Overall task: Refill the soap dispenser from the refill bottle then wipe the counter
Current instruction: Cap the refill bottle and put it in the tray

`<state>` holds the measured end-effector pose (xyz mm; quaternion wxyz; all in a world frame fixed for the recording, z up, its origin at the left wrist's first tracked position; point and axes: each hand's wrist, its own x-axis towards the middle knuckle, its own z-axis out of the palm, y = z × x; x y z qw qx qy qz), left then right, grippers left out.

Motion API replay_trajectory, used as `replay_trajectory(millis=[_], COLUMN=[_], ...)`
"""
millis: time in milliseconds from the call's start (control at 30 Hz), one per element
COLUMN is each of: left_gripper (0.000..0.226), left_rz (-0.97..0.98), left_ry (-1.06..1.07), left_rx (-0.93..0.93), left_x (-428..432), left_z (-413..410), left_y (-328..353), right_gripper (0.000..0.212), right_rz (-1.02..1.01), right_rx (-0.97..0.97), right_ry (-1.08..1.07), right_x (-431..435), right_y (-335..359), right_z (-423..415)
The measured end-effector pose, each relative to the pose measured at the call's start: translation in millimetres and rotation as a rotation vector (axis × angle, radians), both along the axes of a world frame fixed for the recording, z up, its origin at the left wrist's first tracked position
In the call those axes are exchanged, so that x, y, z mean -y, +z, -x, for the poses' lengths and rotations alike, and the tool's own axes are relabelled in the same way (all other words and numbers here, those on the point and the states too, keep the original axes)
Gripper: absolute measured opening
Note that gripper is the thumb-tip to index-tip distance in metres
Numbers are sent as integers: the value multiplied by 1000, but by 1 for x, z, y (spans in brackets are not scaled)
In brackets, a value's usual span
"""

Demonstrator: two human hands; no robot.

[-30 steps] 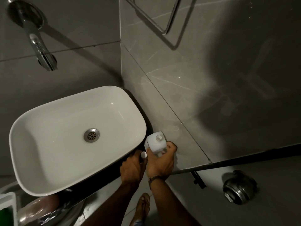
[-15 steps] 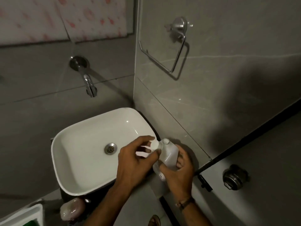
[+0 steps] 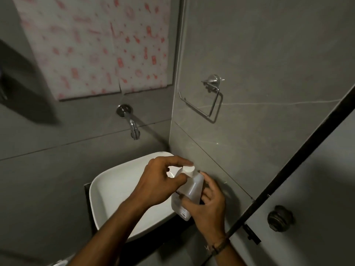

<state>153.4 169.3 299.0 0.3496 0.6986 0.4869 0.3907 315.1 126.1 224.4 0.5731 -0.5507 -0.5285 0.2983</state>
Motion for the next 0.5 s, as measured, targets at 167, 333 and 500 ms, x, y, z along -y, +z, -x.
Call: replay_trajectory(millis=[167,333,500], left_gripper=[41,49,32], left_rz=[-14,-69,-45], left_ry=[-129,-34,40], left_rx=[136,244,330], left_x=[3,-4,-2], left_z=[1,21,43], left_y=[9,5,-2], right_gripper=[76,76,78], right_rz=[-65,-29,22], right_rx=[35,-9,-54], right_ry=[78,95,111], right_x=[10,11,6], right_y=[16,21,27], right_z=[13,11,10])
